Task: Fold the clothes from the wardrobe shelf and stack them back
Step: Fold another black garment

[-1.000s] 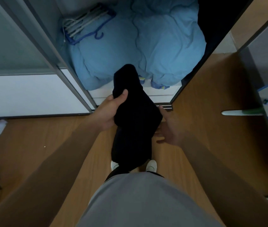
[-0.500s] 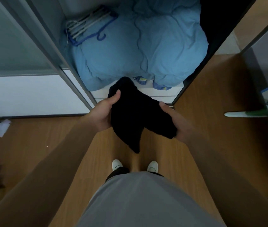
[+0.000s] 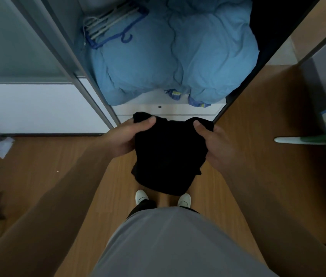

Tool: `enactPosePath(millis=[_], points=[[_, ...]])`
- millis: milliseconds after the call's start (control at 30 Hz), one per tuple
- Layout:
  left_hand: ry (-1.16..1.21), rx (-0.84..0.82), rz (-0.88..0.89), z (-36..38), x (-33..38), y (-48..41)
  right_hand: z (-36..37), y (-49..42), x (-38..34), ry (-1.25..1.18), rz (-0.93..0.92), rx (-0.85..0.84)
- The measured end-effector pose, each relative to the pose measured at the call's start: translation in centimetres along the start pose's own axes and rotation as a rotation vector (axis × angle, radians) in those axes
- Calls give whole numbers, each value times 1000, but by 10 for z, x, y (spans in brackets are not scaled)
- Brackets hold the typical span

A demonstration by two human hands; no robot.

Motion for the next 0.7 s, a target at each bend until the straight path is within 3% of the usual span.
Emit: enactPosePath(millis=[133,300,467,633,700], points=[[-56,-155,65,2,-12,1,-2,2,-2,-102,49,12],[-129,-126,79,11,-19,-9,-3,4,-8,-86,100,55],[78,78,53,21,-12,-19,-20,0,-12,-125,71,69],[337,51,-140,29,-5,-11,-22,4,12,-73,83,0],[370,62,-138,26,-3,-8,-15,5,21,-39,81,-82]])
Point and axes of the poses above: each hand's wrist, its own y-axis away from the middle knuckle, its own z-axis out of the palm, x = y × z, the point moved 2 cm from there along -y, towards the middle knuckle, and after that the axes turned 2 degrees about -z, right-handed, at the moved point
